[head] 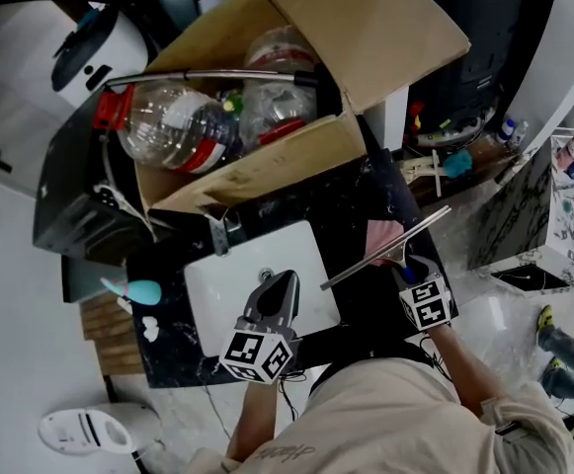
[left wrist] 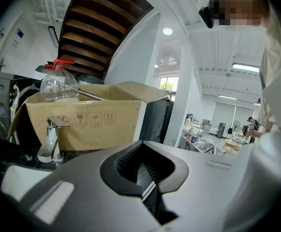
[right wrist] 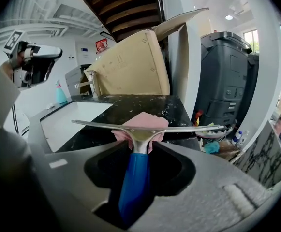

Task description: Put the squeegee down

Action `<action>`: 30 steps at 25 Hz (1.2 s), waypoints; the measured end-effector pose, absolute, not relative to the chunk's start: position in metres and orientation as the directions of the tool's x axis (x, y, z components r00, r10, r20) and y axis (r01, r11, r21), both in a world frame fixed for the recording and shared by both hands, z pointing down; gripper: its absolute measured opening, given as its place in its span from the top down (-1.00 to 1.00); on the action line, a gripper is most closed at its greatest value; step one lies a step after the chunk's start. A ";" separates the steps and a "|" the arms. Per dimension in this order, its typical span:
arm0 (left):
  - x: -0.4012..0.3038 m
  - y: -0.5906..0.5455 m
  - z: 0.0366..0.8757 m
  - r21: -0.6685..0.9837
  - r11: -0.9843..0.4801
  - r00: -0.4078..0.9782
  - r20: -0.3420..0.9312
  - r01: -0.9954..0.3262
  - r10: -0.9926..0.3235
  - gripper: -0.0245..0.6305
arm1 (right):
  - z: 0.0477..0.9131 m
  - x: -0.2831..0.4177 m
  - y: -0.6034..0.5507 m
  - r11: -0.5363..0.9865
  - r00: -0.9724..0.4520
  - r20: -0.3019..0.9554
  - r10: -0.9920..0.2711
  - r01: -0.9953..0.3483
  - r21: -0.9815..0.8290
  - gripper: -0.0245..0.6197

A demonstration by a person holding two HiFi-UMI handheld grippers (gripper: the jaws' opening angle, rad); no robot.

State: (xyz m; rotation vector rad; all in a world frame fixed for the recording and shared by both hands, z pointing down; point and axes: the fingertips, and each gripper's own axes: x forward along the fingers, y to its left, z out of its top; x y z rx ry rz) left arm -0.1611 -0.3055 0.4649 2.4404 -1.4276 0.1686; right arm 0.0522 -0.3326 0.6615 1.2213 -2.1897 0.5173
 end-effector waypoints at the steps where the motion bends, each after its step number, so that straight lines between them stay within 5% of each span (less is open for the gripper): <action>1: -0.161 -0.305 0.467 0.207 -0.454 0.496 0.256 -0.866 -0.830 0.88 | 0.656 0.054 -0.333 0.505 -0.422 0.636 -0.647 -0.861 -0.057 0.42; 16: -0.137 -0.305 0.445 0.177 -0.521 0.549 0.187 -0.835 -0.815 0.88 | 0.553 0.071 -0.321 0.497 -0.472 0.449 -0.759 -0.865 -0.070 0.41; 20: -0.131 -0.310 0.434 0.164 -0.534 0.556 0.151 -0.829 -0.817 0.88 | 0.519 0.074 -0.323 0.507 -0.493 0.374 -0.786 -0.859 -0.067 0.62; 30: -0.126 -0.321 0.406 0.147 -0.563 0.577 0.073 -0.813 -0.814 0.88 | 0.431 0.073 -0.334 0.534 -0.533 0.180 -0.827 -0.844 -0.043 0.78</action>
